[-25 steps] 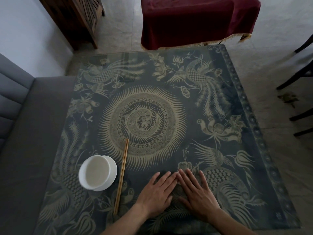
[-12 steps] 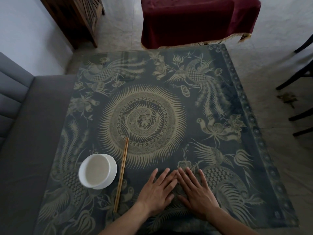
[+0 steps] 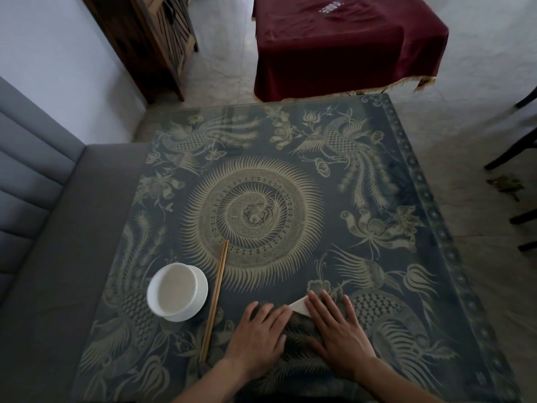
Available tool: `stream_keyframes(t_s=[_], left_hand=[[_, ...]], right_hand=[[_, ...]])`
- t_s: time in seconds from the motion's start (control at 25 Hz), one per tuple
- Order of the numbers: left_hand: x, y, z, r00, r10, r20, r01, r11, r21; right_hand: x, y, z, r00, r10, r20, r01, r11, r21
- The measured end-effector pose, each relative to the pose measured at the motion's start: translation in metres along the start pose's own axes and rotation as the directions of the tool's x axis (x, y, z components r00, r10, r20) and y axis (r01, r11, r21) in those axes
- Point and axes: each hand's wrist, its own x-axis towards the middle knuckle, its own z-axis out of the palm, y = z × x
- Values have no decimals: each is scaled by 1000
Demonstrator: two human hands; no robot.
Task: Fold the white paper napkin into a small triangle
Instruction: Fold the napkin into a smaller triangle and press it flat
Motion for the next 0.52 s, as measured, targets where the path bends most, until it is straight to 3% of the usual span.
stream_keyframes(t_s=[0.16, 0.24, 0.52], left_hand=[[26, 10, -7, 986, 134, 101, -140, 988, 61], [26, 10, 1, 978, 130, 163, -140, 989, 55], [25, 2, 14, 969, 168, 181, -171, 985, 5]], right_hand=[[-1, -3, -6, 1000, -2, -20, 2, 1000, 12], [-1, -5, -8, 1000, -11, -6, 11, 1000, 8], [10, -7, -22, 998, 47, 49, -47, 999, 17]])
